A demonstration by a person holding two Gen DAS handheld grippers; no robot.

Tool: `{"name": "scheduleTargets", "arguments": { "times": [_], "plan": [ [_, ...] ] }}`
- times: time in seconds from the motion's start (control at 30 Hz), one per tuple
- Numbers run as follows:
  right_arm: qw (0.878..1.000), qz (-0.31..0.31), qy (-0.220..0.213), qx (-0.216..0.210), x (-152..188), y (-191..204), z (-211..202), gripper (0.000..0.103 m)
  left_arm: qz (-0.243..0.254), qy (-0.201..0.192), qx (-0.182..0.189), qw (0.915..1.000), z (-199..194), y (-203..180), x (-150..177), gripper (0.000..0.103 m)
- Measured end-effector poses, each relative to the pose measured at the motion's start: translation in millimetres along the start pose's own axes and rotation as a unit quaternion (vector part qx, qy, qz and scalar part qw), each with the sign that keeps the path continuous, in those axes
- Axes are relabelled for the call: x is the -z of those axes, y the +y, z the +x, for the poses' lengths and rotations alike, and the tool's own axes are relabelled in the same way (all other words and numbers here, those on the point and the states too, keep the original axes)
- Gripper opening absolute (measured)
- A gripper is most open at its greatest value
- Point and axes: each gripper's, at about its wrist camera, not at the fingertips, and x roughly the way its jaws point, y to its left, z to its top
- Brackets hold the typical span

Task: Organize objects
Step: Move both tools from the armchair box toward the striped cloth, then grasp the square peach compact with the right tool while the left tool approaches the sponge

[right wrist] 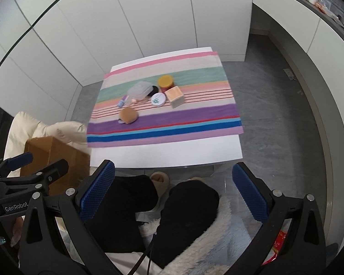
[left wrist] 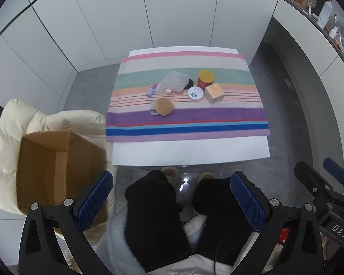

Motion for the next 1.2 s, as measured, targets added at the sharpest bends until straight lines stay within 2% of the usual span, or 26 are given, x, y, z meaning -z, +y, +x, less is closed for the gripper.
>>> {"name": "scheduleTargets", "arguments": {
  "times": [0.13, 0.23, 0.3, 0.37, 0.43, 0.5, 0.57, 0.6, 0.7, 0.9, 1.2],
  "plan": [
    [1.0, 0.018, -0.003, 0.007, -2.5, -9.6, 8.8, 0.103, -0.012, -0.002, -0.001, 0.9999, 14.3, 2.3, -4.8, 0.103],
    [0.999, 0.03, -0.015, 0.028, -4.8, -15.5, 17.5, 0.103, -0.026, -0.026, -0.004, 0.9993, 23.5, 8.5, -9.0, 0.1],
    [0.997, 0.034, -0.04, 0.048, -6.5, -20.9, 24.0, 0.103, -0.03, -0.059, -0.023, 0.9975, 28.1, 10.6, -12.9, 0.1],
    [0.995, 0.029, -0.067, 0.06, -7.5, -22.3, 30.8, 0.103, -0.013, -0.082, -0.055, 0.995, 37.9, 8.4, -18.1, 0.1],
    [0.995, 0.011, -0.092, 0.04, -5.9, -25.1, 40.1, 0.103, -0.013, -0.084, -0.059, 0.9946, 49.0, 10.7, -23.3, 0.1],
    [0.995, 0.018, -0.097, -0.009, -4.6, -31.8, 53.8, 0.103, -0.023, -0.075, -0.017, 0.9968, 65.3, 16.9, -29.0, 0.1],
    [0.995, 0.036, -0.088, -0.002, -5.4, -34.0, 69.1, 0.103, -0.035, -0.065, 0.024, 0.997, 83.0, 23.0, -33.9, 0.1],
    [0.995, 0.041, -0.088, 0.008, -7.1, -34.6, 78.0, 0.103, -0.039, -0.064, 0.03, 0.9967, 93.9, 24.6, -37.2, 0.1],
    [0.995, 0.034, -0.083, 0.033, -15.1, -31.7, 112.0, 0.103, -0.039, -0.061, 0.017, 0.9972, 128.4, 27.5, -45.6, 0.1],
    [0.997, -0.005, -0.061, 0.048, -38.2, -17.1, 183.4, 0.103, -0.054, -0.043, 0.042, 0.9967, 205.1, 39.7, -67.0, 0.1],
    [0.997, -0.062, -0.027, 0.043, -74.1, 3.7, 303.0, 0.101, -0.041, 0.0, 0.032, 0.9987, 322.8, 51.2, -103.6, 0.097]
  ]
}}
